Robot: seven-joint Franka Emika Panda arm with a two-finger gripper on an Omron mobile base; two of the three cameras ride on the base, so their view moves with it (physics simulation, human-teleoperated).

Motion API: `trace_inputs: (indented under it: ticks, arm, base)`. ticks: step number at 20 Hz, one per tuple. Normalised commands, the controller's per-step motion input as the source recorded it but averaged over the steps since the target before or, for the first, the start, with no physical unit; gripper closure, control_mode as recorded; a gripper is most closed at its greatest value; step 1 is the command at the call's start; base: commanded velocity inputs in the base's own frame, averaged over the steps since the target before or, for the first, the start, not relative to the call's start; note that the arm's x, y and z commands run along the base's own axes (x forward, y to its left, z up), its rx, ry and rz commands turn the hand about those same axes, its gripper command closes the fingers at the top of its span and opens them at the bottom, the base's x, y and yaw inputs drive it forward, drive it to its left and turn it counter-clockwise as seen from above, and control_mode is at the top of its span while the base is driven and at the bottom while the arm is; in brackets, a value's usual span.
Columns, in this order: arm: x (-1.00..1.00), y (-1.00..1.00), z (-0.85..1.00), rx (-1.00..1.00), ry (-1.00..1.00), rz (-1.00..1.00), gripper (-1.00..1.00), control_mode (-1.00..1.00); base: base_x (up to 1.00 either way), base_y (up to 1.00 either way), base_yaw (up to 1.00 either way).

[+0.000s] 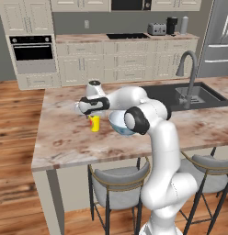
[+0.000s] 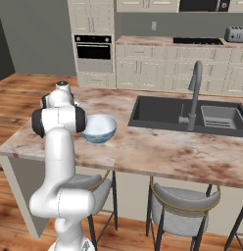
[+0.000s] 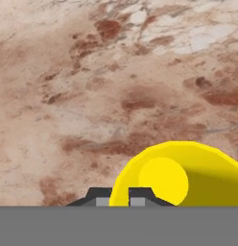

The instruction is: Place the cup inside the bowl on the dining table and move the bowl to any counter.

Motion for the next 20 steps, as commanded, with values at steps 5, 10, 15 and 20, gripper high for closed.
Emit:
trace_inputs:
  ticks: [5,10,15,20]
  arm:
    - [0.0,0.0,0.0,0.0,0.0,0.0,1.0,-1.0]
    - [0.0,0.0,0.26,0.0,0.0,0.07,1.0,-1.0]
    - [-0.15,0.0,0.57,-0.01,0.0,0.12,1.0,-1.0]
    - [-0.25,0.0,0.49,-0.02,0.0,0.09,1.0,-1.0]
  base:
    - [0.0,0.0,0.0]
    - [0.0,0.0,0.0]
    - [0.0,0.0,0.0]
    - [0.0,0.0,0.0]
